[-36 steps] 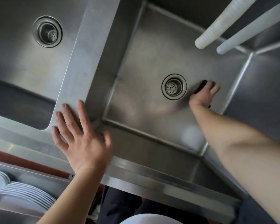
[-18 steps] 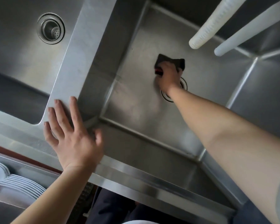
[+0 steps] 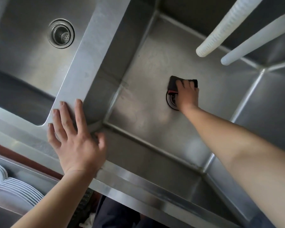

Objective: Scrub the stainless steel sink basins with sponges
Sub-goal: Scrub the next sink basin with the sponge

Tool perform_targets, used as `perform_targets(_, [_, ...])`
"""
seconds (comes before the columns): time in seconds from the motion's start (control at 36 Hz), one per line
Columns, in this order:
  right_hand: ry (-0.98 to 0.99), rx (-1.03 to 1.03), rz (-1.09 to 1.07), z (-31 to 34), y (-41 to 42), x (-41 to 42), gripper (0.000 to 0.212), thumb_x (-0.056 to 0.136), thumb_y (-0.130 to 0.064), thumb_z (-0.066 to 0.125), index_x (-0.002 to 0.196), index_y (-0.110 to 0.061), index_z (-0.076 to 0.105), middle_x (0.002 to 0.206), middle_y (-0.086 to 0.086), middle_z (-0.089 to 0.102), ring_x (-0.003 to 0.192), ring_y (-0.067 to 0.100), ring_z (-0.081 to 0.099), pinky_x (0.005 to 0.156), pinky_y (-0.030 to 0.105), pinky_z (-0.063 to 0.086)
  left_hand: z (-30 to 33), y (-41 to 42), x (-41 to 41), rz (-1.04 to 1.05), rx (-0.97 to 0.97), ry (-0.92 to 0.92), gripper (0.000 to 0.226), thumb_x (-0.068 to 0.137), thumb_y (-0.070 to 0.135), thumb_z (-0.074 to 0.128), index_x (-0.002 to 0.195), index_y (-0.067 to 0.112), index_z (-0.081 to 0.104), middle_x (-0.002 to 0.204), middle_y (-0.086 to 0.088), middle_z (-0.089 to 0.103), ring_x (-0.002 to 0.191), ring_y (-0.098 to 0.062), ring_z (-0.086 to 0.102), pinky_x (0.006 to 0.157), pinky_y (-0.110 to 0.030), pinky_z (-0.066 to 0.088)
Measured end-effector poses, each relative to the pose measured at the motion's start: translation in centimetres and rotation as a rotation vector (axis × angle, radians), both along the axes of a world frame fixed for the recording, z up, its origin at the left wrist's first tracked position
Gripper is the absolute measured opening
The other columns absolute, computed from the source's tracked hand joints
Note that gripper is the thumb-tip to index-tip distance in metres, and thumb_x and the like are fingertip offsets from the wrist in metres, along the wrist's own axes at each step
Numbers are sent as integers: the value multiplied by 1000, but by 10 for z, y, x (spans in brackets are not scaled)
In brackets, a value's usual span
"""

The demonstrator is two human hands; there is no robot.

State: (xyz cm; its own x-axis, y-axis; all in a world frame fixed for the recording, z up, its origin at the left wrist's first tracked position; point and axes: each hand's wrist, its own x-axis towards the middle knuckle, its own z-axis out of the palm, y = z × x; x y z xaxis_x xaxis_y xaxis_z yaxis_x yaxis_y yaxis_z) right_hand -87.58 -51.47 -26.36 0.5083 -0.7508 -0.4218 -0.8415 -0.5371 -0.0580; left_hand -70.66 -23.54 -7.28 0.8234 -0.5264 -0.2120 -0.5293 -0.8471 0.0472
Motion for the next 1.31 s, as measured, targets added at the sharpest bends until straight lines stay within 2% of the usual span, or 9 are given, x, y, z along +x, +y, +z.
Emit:
perform_targets(0.17, [-111, -43, -317, 0, -19, 27, 41, 95, -16, 49, 136, -15, 47, 138, 12, 47, 131, 33, 38, 98, 45, 36, 5, -1, -2, 2, 10, 15, 93, 76, 44, 42, 159, 29, 3, 166, -11, 4, 154, -28, -2, 122, -54, 5])
perform_targets(0.31, [-284, -2, -648, -3, -63, 70, 54, 96, -23, 47, 149, -19, 38, 155, 7, 34, 144, 26, 26, 115, 42, 22, 4, -2, 0, -3, 15, 10, 93, 75, 46, 40, 159, 27, 6, 166, -12, 4, 154, -29, -1, 123, -53, 4])
perform_targets(0.42, [-218, 19, -426, -3, -93, 115, 68, 93, -22, 48, 156, -24, 25, 162, 10, 20, 147, 35, 16, 121, 46, 15, 4, -3, 1, 4, 10, 14, 95, 72, 46, 40, 159, 26, 9, 166, -12, 4, 154, -30, 0, 123, -53, 4])
perform_targets(0.58, [-284, 151, -10, -8, -74, 176, 60, 89, -29, 56, 147, -28, 44, 154, 11, 37, 140, 39, 30, 117, 43, 25, 5, -2, 2, -5, 37, 22, 96, 72, 45, 45, 159, 26, 10, 166, -14, 6, 154, -31, 0, 123, -52, 3])
perform_targets(0.69, [-280, 239, 154, -11, -36, 144, 63, 85, -24, 64, 146, -27, 48, 154, 7, 39, 141, 35, 30, 110, 37, 26, 4, -2, 1, 0, 31, 23, 95, 72, 45, 46, 159, 25, 10, 166, -14, 6, 154, -30, -1, 123, -53, 3])
perform_targets(0.83, [-317, 289, 390, -11, 3, 79, 47, 78, -16, 69, 125, -21, 68, 135, 6, 58, 129, 36, 45, 100, 37, 29, 5, -5, 1, 9, 34, 17, 95, 73, 44, 47, 159, 27, 9, 166, -13, 6, 154, -29, -1, 123, -49, 1])
perform_targets(0.92, [-239, 217, 381, -11, 9, 43, 41, 79, -18, 68, 120, -18, 67, 133, 7, 59, 127, 34, 45, 100, 39, 26, 5, -5, 0, 17, 34, 15, 95, 74, 43, 48, 159, 29, 8, 166, -12, 6, 154, -28, -1, 123, -49, 1])
perform_targets(1.11, [-113, 48, 110, -7, -3, -18, 33, 88, -16, 57, 120, -22, 63, 122, 2, 62, 123, 30, 43, 93, 40, 28, 4, -2, 0, 6, 50, 2, 94, 78, 44, 49, 159, 30, 3, 167, -9, 0, 154, -24, -7, 123, -47, -3])
perform_targets(1.31, [-83, 175, -30, 0, 9, -48, 29, 89, -13, 57, 112, -24, 71, 126, 3, 62, 126, 29, 41, 93, 37, 27, 2, -2, -2, 8, 27, 12, 94, 77, 45, 47, 158, 34, 0, 167, -7, -1, 154, -23, -7, 123, -43, -5])
